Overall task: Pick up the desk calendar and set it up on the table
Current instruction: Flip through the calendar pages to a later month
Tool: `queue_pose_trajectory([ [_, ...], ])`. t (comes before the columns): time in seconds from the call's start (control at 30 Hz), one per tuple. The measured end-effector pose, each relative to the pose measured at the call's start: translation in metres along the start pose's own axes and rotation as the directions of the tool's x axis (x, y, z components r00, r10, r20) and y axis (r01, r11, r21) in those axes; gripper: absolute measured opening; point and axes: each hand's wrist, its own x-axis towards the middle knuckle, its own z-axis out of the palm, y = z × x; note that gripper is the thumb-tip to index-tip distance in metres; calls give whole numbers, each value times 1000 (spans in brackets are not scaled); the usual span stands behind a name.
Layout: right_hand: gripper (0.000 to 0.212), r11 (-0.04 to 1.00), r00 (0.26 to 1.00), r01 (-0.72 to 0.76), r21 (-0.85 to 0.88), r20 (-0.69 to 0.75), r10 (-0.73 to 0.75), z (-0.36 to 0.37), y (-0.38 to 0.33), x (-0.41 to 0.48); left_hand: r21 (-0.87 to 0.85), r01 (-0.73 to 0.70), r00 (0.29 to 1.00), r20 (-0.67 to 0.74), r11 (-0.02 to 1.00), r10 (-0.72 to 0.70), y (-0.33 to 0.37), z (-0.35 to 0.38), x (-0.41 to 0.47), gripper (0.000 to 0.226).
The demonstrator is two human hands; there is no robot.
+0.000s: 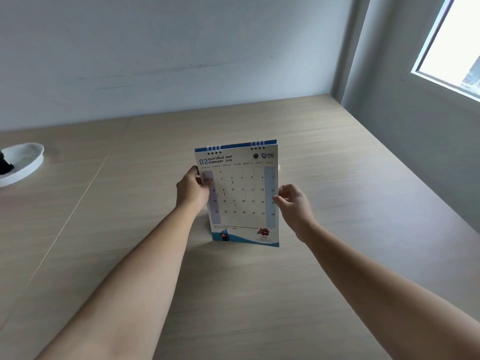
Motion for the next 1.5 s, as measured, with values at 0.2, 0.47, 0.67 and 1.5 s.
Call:
queue_pose_trajectory([
  [0.2, 44, 992, 996, 62, -108, 65, -55, -10, -19, -1, -97, 107, 972, 218, 990, -84, 7, -12, -3, 26],
  [0.47, 24, 929, 976, 177, 326, 63, -208, -44, -97, -28, -501, 364, 899, 409, 785, -156, 29, -41, 5, 66],
  [0.67, 30, 926, 973, 224, 303, -11, -232, -40, -179, 16, -339, 294, 906, 397, 893, -148, 34, -40, 7, 18],
  [1.5, 37, 963, 989, 142, -229, 82, -127, -12, -52, 55, -255, 119, 987, 132, 960, -87, 18, -15, 10, 11],
])
